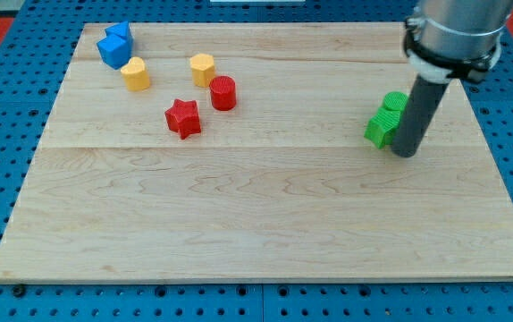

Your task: Place the green blocks in a horizontal line

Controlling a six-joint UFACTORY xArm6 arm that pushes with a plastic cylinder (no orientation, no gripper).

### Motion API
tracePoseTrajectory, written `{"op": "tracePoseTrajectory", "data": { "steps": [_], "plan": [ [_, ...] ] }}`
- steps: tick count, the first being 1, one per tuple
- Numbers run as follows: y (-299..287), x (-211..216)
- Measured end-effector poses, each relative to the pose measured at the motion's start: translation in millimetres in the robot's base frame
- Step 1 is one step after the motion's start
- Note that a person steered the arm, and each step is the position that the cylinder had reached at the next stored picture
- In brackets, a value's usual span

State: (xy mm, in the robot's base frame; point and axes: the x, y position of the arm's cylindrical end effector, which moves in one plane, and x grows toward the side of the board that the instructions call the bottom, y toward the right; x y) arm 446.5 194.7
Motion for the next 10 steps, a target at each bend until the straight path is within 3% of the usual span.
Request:
{"op": "tracePoseTrajectory", "data": {
  "steps": [1, 2, 5, 7, 8, 10],
  "plan": [
    [35, -3],
    [34, -12],
    [-40, -14],
    [-79, -83],
    [-68, -93],
    [-124, -86]
  ]
}}
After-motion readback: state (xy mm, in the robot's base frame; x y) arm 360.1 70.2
